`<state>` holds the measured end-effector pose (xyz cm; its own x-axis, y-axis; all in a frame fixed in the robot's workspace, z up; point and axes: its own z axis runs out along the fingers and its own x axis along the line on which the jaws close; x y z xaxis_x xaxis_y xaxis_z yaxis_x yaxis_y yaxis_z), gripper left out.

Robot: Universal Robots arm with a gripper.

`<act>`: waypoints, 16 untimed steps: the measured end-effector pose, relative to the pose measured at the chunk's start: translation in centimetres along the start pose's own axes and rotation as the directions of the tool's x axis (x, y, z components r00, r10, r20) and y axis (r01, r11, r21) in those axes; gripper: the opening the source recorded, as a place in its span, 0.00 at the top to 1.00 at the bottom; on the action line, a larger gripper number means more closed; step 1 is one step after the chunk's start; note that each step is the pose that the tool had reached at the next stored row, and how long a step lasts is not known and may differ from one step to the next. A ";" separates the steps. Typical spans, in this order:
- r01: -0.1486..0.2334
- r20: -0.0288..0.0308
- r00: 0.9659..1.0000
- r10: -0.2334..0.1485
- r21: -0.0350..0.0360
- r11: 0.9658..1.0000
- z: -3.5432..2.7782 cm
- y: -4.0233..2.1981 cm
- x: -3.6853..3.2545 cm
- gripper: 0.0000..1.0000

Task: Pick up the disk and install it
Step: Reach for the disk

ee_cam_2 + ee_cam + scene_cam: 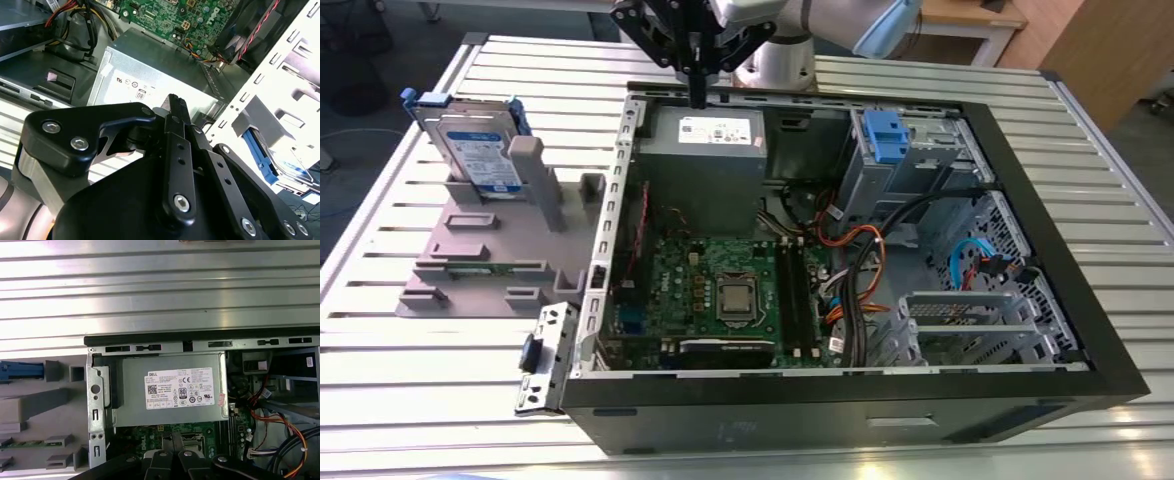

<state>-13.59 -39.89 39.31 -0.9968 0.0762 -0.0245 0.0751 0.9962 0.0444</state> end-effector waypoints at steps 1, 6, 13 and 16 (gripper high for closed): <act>0.000 0.000 1.000 0.000 0.000 1.000 0.00 0.00 0.02 0.89; 0.000 0.000 1.000 0.000 0.000 1.000 0.00 -0.01 0.14 0.89; 0.000 0.000 1.000 0.000 0.000 1.000 0.00 -0.02 0.29 0.89; 0.000 0.000 1.000 0.000 0.000 1.000 0.00 -0.03 0.35 0.89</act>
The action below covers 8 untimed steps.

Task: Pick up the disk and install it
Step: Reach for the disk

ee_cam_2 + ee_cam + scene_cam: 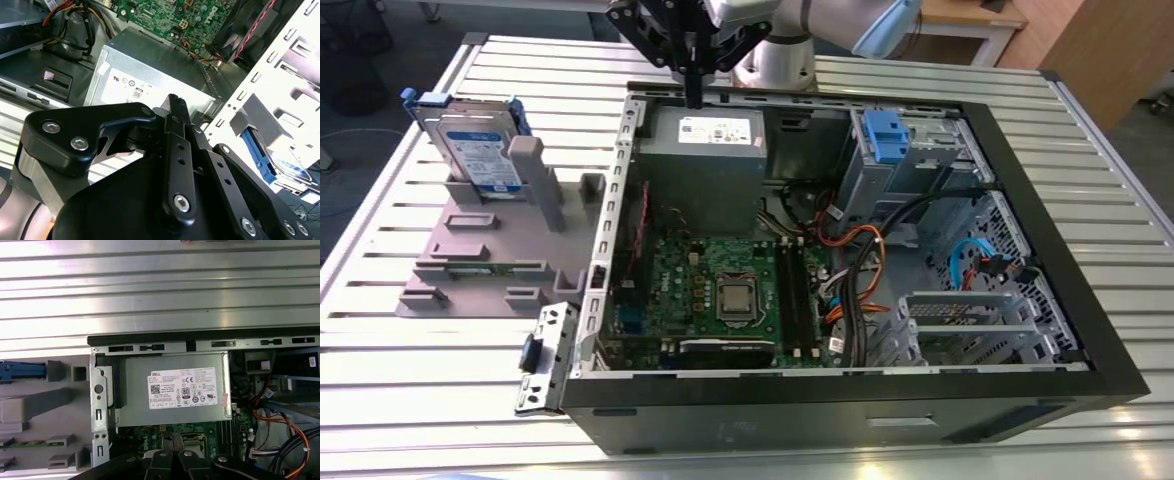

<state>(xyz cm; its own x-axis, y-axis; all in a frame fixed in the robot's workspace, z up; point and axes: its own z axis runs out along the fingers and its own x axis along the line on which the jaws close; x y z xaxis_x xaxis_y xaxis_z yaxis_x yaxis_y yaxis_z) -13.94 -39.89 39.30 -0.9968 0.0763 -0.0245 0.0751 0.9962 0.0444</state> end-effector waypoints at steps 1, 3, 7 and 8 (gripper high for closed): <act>0.000 0.000 1.000 0.000 0.000 1.000 0.00 0.00 0.02 0.89; 0.000 0.000 1.000 0.000 0.000 1.000 0.01 -0.01 0.09 0.89; 0.000 0.000 1.000 0.000 0.000 1.000 0.01 -0.02 0.22 0.89; 0.000 0.000 1.000 0.000 0.000 1.000 0.01 -0.02 0.24 0.89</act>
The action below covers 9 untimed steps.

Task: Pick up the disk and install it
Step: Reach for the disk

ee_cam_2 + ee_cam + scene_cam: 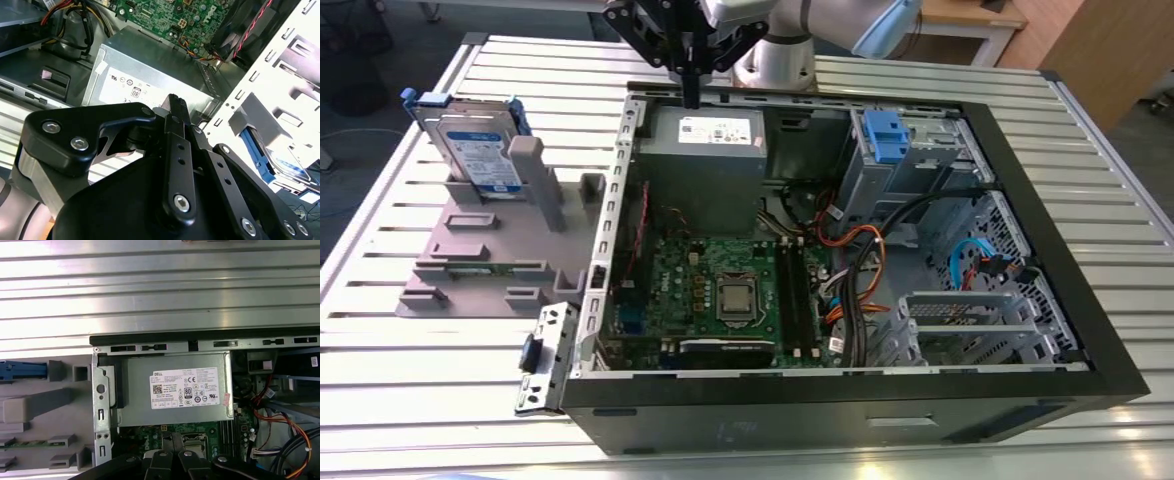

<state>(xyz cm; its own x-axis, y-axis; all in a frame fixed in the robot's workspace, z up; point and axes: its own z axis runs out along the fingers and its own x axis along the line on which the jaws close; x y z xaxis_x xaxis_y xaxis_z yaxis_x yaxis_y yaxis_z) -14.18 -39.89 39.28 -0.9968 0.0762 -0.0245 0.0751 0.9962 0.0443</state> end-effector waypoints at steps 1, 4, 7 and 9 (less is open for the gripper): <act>0.000 0.000 1.000 0.000 0.000 1.000 0.00 0.00 0.02 0.89; 0.000 0.000 1.000 0.000 0.000 1.000 0.00 -0.01 0.12 0.89; 0.000 0.000 1.000 0.000 0.000 1.000 0.00 -0.01 0.18 0.89; 0.000 0.000 1.000 0.000 0.000 1.000 0.00 -0.02 0.21 0.89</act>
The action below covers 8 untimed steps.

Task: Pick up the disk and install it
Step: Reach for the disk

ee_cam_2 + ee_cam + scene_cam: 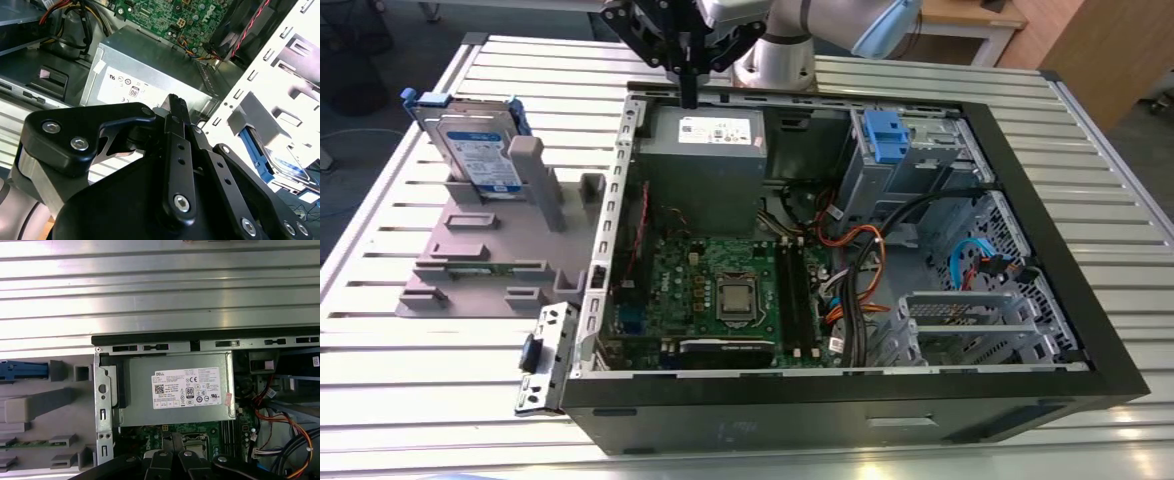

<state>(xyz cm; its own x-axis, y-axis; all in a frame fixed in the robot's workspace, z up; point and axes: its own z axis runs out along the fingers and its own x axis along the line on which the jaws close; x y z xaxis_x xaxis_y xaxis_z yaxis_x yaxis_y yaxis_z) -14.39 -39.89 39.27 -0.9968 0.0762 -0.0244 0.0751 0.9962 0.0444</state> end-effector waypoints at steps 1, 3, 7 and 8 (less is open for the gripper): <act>0.000 0.000 1.000 0.000 0.000 1.000 0.00 0.00 0.02 0.89; 0.000 0.000 1.000 0.000 0.000 1.000 0.00 0.00 0.06 0.89; 0.000 0.000 1.000 0.000 0.000 1.000 0.02 -0.01 0.16 0.89; 0.000 0.000 1.000 0.000 0.000 1.000 0.01 -0.01 0.19 0.89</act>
<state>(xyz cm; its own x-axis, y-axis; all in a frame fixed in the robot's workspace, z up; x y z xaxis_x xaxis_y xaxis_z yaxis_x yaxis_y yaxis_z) -14.57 -39.89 39.25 -0.9968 0.0762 -0.0244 0.0751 0.9962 0.0444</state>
